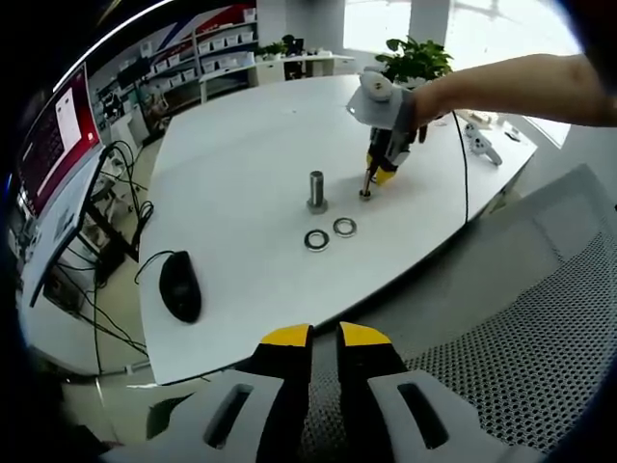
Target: Place the washer onto the threaded stud by aligning its center hole with the stud, sliding it down to the base, and recovering from edge contact or off-axis alignment until the washer reaches the visible bottom stop.
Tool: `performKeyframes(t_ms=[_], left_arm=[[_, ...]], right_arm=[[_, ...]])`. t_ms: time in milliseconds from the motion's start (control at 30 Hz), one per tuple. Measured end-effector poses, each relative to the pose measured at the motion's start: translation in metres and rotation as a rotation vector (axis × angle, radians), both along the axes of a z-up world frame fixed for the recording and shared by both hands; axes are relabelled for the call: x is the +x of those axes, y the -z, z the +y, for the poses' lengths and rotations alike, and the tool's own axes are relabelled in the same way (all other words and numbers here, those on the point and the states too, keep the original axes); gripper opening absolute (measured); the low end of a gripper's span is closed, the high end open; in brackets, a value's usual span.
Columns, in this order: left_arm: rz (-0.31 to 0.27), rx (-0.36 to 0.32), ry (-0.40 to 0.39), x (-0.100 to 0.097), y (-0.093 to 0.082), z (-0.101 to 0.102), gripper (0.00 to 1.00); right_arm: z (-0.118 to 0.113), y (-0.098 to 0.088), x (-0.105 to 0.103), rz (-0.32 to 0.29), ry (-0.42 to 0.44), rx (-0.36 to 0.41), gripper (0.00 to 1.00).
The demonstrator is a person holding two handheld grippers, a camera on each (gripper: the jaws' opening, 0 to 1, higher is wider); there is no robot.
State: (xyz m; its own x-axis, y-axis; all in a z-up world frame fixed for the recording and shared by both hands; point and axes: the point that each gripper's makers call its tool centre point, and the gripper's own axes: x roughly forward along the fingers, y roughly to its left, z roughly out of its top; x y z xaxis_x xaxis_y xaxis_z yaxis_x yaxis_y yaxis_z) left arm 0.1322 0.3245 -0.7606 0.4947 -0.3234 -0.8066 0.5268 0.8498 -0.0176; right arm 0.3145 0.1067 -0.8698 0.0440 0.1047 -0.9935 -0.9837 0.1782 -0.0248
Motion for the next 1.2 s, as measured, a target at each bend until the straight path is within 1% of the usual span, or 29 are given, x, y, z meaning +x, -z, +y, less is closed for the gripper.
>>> performKeyframes(t_ms=[67, 133, 300, 400, 500, 600, 667, 733, 833, 1000, 1067, 1200], left_arm=[[0.001, 0.001, 0.001, 0.0, 0.0, 0.0, 0.07], [0.001, 0.001, 0.002, 0.0, 0.0, 0.0, 0.07], [0.001, 0.002, 0.001, -0.001, 0.0, 0.0, 0.07], [0.0, 0.002, 0.0, 0.0, 0.0, 0.0, 0.07], [0.0, 0.003, 0.001, -0.001, 0.0, 0.0, 0.07], [-0.001, 0.003, 0.001, -0.001, 0.0, 0.0, 0.07], [-0.005, 0.003, -0.002, -0.001, 0.0, 0.0, 0.08], [-0.007, 0.003, -0.002, -0.001, 0.0, 0.0, 0.08], [-0.007, 0.004, -0.003, -0.001, 0.0, 0.0, 0.08], [-0.008, 0.003, -0.006, -0.001, -0.001, 0.0, 0.08], [-0.008, 0.004, -0.007, -0.001, 0.0, 0.0, 0.08], [-0.007, 0.003, -0.01, 0.0, 0.0, 0.0, 0.08]], right_arm=[[0.0, 0.001, 0.002, 0.003, -0.013, -0.019, 0.16], [-0.001, 0.003, 0.004, 0.008, -0.005, -0.031, 0.16], [-0.003, 0.004, 0.006, 0.012, -0.023, -0.048, 0.16], [-0.003, 0.004, 0.006, 0.019, -0.014, -0.049, 0.16], [-0.003, 0.004, 0.004, 0.013, -0.009, -0.054, 0.16], [-0.003, 0.003, 0.003, 0.006, -0.029, -0.057, 0.16], [-0.003, 0.003, 0.003, 0.013, -0.028, -0.051, 0.16], [-0.003, 0.003, 0.004, 0.02, -0.006, -0.043, 0.16], [-0.002, 0.003, 0.001, 0.014, -0.016, -0.042, 0.16], [-0.003, 0.002, -0.002, 0.018, -0.093, -0.031, 0.16], [-0.002, 0.0, -0.006, 0.018, -0.158, -0.025, 0.17], [-0.004, 0.0, -0.005, 0.022, -0.177, -0.007, 0.18]])
